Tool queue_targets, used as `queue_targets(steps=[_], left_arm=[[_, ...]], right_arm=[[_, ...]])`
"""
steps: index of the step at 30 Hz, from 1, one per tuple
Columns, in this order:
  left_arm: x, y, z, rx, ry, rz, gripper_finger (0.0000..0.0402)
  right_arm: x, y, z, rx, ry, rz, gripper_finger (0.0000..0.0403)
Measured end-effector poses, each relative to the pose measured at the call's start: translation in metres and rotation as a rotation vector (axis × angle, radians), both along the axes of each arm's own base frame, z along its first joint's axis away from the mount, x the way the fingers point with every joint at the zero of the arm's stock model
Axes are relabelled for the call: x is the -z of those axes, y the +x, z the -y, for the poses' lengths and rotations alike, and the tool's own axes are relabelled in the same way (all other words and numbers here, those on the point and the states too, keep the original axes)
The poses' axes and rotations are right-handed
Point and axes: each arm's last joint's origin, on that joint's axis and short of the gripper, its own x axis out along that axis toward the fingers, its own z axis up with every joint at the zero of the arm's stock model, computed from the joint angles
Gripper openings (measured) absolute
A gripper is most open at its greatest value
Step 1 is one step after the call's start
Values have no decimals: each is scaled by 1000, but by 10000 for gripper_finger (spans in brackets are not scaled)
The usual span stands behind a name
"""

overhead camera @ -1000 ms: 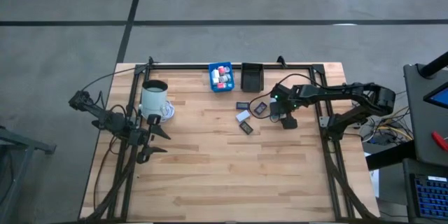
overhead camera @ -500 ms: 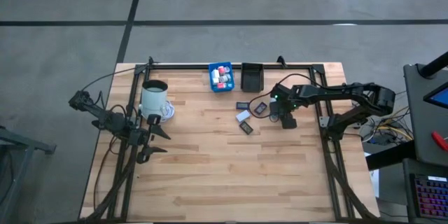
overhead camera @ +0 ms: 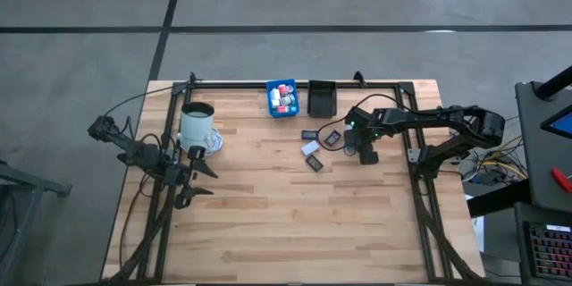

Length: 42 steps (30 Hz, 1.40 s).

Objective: Pick & Place Office items
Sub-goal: Put the light blue digital clock into the black basket

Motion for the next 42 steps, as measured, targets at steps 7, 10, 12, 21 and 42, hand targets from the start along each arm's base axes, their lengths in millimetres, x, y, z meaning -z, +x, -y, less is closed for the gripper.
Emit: queue_targets(steps=[7, 10, 12, 21, 42], left_arm=[[0, 0, 0, 0, 0, 0, 234], [0, 0, 0, 0, 0, 0, 234], [0, 0, 0, 0, 0, 0, 234], [0, 0, 0, 0, 0, 0, 234], [0, 0, 0, 0, 0, 0, 234]], right_arm=[[0, 0, 0, 0, -2, 1, 142], [0, 0, 0, 1, -2, 1, 142], [0, 0, 0, 5, -2, 2, 142], [-8, 2, 1, 31, -1, 15, 142], [-100, 43, 13, 121, -132, 291, 141]])
